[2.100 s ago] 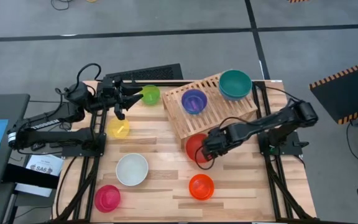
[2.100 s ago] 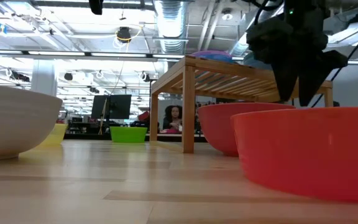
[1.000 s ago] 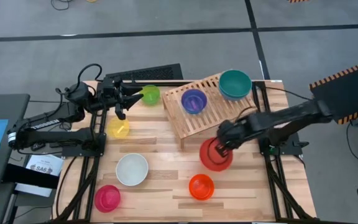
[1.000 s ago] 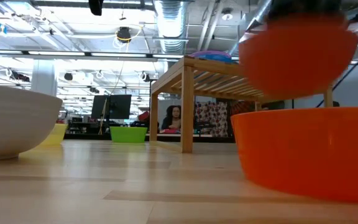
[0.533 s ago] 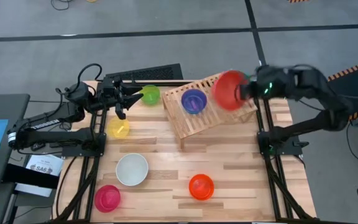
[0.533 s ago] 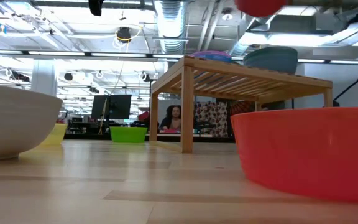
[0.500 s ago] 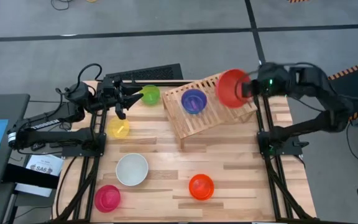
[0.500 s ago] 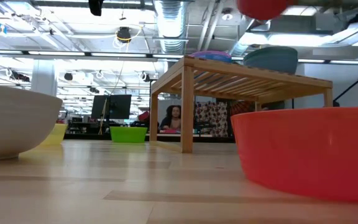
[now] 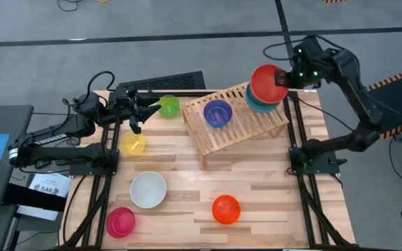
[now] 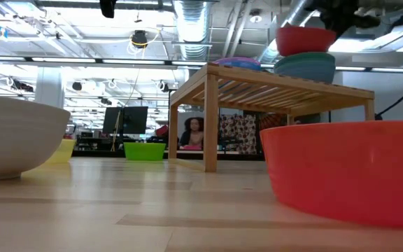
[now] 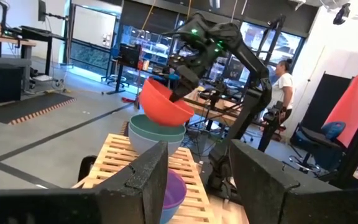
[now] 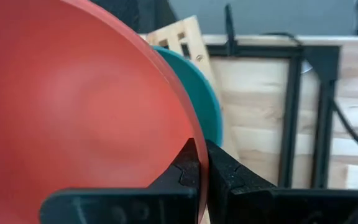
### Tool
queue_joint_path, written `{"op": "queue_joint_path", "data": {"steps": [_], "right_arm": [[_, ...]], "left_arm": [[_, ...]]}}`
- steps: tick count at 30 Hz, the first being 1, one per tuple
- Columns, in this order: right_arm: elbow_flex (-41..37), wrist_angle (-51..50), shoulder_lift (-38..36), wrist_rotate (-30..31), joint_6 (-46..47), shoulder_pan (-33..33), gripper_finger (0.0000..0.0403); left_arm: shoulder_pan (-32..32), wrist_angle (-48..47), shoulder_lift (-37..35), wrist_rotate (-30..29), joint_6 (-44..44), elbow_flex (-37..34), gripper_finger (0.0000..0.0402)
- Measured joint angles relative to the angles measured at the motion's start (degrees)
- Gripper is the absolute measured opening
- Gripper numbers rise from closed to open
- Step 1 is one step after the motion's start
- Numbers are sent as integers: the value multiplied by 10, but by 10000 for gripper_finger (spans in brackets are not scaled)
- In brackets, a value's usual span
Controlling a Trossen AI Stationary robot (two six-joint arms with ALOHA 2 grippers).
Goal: Place and stack bowls onto a shelf
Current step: Stack the large orange bowl on top of the large green bowl on the shelf
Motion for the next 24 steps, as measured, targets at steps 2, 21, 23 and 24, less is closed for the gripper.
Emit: {"op": "queue_joint_path", "data": {"steps": [2,21,23,24], "right_arm": [[0,-5,14,-22,-19,-10,25],[0,-31,38,-28,-83,-13,58],[0,-31,38,-27,-83,-13,60],[0,-31,38,-26,-83,-13,61]], "left_arm": [[0,-2,0,0,0,0,157],[0,-2,0,0,-17,0,157],[0,-2,0,0,-16,0,157],[0,-2,0,0,-16,0,157]]}}
